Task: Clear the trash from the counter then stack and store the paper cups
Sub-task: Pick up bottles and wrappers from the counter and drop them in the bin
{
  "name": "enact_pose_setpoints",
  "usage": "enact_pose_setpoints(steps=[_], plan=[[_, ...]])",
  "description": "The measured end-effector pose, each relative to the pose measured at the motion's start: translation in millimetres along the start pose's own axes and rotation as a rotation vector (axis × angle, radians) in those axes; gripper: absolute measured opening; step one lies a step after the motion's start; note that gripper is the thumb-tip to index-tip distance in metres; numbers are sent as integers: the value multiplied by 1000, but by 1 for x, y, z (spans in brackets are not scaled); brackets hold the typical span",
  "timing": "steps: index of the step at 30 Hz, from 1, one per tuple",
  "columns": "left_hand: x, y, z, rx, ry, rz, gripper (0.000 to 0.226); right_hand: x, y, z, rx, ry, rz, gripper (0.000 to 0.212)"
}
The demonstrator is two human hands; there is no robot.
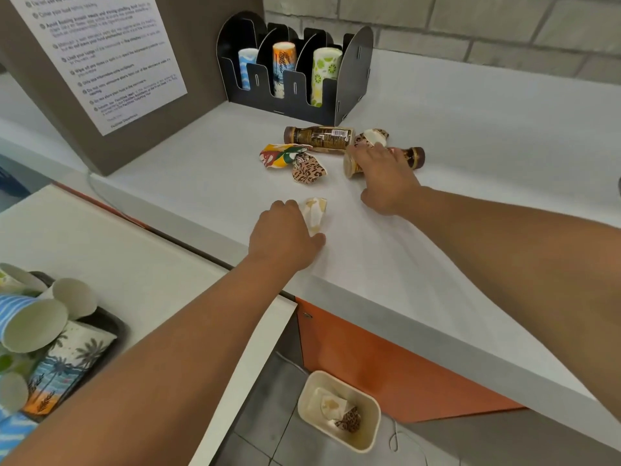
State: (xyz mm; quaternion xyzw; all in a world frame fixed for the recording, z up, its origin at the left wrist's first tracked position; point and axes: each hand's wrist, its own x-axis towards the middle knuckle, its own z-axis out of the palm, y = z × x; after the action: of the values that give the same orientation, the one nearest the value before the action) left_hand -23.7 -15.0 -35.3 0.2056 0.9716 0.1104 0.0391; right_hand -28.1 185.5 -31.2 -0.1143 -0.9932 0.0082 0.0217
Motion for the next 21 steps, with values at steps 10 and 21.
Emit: enact_pose_setpoints(steps=[10,21], plan=[[-19,-1,-4,-211,127,28,48,-7,-2,-8,-34,169,6,71],[-92,-21,7,-577,523,287,17,-167,-48,-31,574,725,-207,60]])
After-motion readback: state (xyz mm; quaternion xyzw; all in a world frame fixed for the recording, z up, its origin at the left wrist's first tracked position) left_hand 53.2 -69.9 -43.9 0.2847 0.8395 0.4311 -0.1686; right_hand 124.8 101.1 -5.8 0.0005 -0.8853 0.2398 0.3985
